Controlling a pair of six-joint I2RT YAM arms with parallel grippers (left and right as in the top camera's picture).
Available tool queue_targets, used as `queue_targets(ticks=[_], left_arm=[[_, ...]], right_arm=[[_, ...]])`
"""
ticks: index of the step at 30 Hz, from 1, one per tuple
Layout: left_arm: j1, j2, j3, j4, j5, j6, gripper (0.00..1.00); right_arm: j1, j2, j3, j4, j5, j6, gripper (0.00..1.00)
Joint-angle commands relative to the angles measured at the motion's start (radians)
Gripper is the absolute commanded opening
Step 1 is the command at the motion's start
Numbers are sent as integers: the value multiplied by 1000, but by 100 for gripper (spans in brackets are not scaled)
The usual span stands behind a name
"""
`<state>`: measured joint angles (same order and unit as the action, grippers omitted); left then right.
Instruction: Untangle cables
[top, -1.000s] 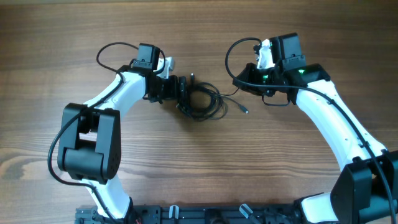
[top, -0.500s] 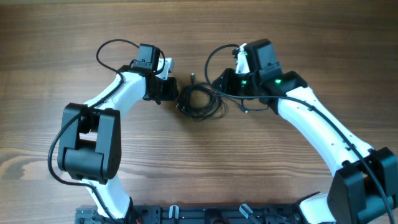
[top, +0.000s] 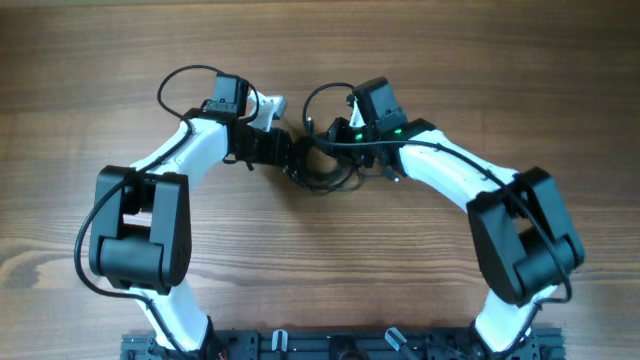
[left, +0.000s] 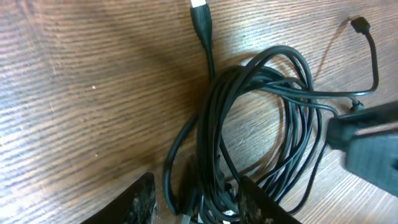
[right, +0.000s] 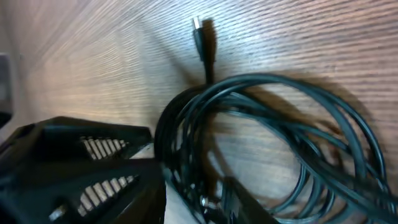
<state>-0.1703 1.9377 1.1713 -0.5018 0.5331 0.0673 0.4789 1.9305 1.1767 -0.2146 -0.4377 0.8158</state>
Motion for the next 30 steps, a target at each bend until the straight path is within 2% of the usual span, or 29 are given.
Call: queue_targets(ticks=[1,3,4,5,11,14,22,27,30], left_arm=[[0,56,-9,15,-23,19,40],[0,71,-9,24,-63,19,17],[0,72,-9,24,-80,18,9],[0,72,-9,23,-92,19,5],[0,72,-9,20,-108,28,4],[0,72,-9,16,-108,34,4],[0,72,-9,15,-108,34,4],[0,72,-9,15,-76,34,4],[0,72,-9,14,-52,34,4]], right_arm=[[2,39,-8,35,-15,32,32],[2,43,-8,47,-3,33,33],[3,45,-8,49,8,33,33],[3,45,-8,50,15,34,33],[48,62,-8,106,67,68,33],[80,101,-8,114,121,172,34],[103,174,-8,221,225,217,35],[113,223,-8,305,237,216,25],[138,245,-8,296,265,205,22]])
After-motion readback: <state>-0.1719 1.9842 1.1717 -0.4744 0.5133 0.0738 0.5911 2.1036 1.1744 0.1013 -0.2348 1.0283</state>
